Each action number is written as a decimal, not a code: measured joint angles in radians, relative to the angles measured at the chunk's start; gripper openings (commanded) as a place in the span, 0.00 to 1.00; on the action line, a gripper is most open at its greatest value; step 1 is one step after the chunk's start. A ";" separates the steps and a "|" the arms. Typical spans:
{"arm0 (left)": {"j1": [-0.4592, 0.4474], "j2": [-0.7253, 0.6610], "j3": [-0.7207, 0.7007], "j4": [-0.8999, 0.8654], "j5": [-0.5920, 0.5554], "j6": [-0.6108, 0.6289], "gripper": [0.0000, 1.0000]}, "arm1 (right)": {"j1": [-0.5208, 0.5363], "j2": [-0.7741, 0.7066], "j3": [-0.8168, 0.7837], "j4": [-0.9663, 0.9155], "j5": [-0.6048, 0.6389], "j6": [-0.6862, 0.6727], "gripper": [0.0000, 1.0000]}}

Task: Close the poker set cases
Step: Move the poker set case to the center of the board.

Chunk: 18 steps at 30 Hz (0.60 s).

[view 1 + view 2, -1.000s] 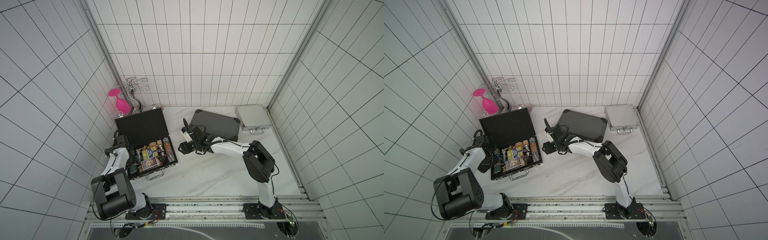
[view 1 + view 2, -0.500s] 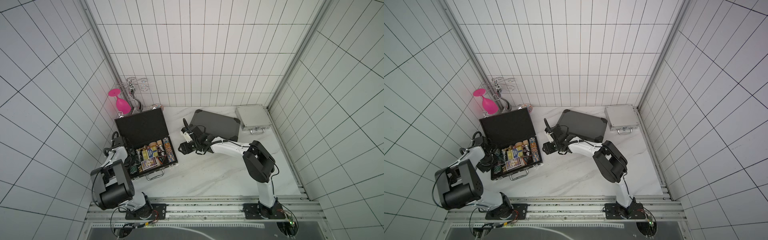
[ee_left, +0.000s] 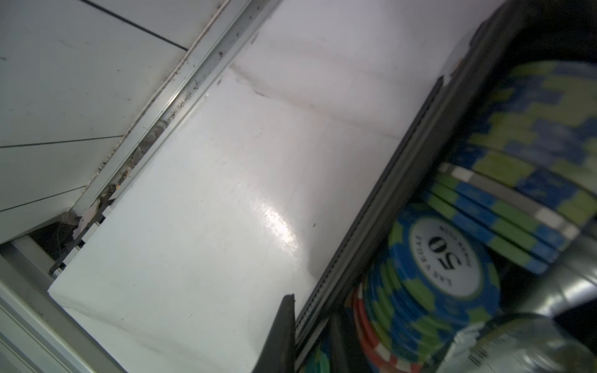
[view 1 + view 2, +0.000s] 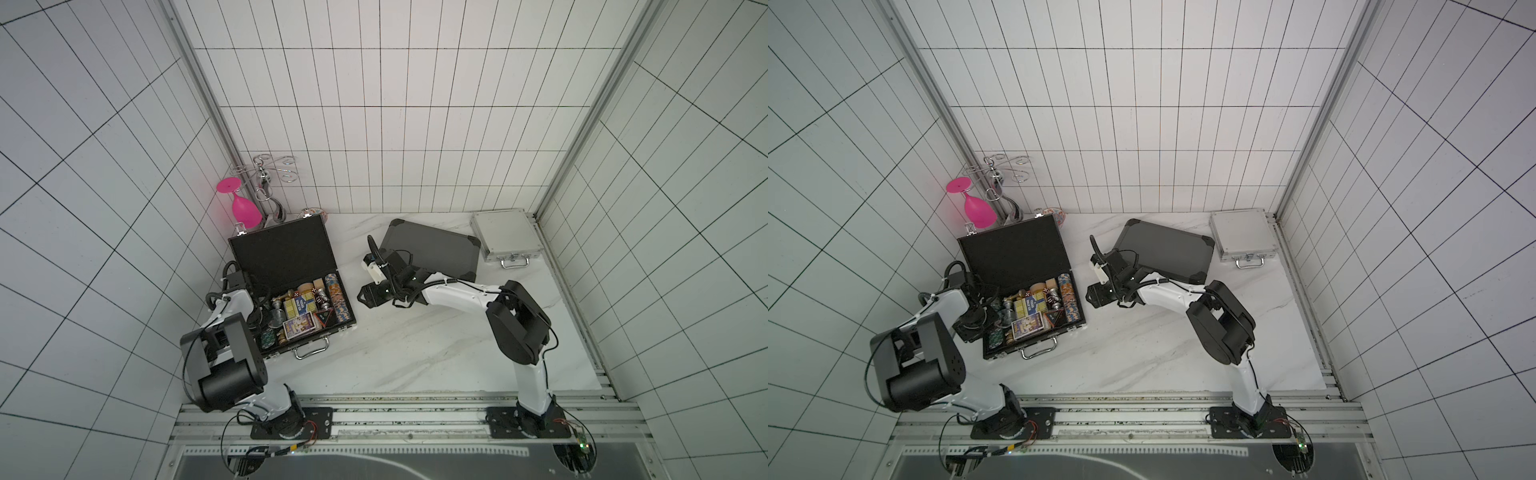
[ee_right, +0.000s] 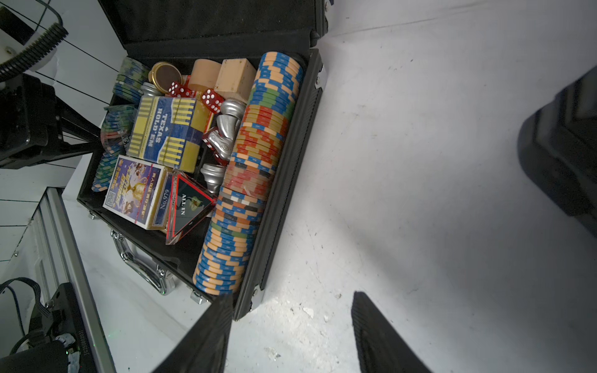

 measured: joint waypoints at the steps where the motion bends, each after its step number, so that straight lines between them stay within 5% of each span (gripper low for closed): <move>1: -0.005 -0.004 -0.005 0.005 -0.005 0.005 0.00 | -0.003 0.000 0.000 0.000 0.000 0.000 0.61; 7: -0.060 -0.010 -0.015 0.013 -0.042 0.012 0.00 | -0.047 0.019 0.017 0.005 -0.016 -0.016 0.53; 18: -0.069 -0.009 -0.014 0.012 -0.045 0.031 0.00 | 0.000 0.231 0.197 -0.020 -0.026 -0.048 0.53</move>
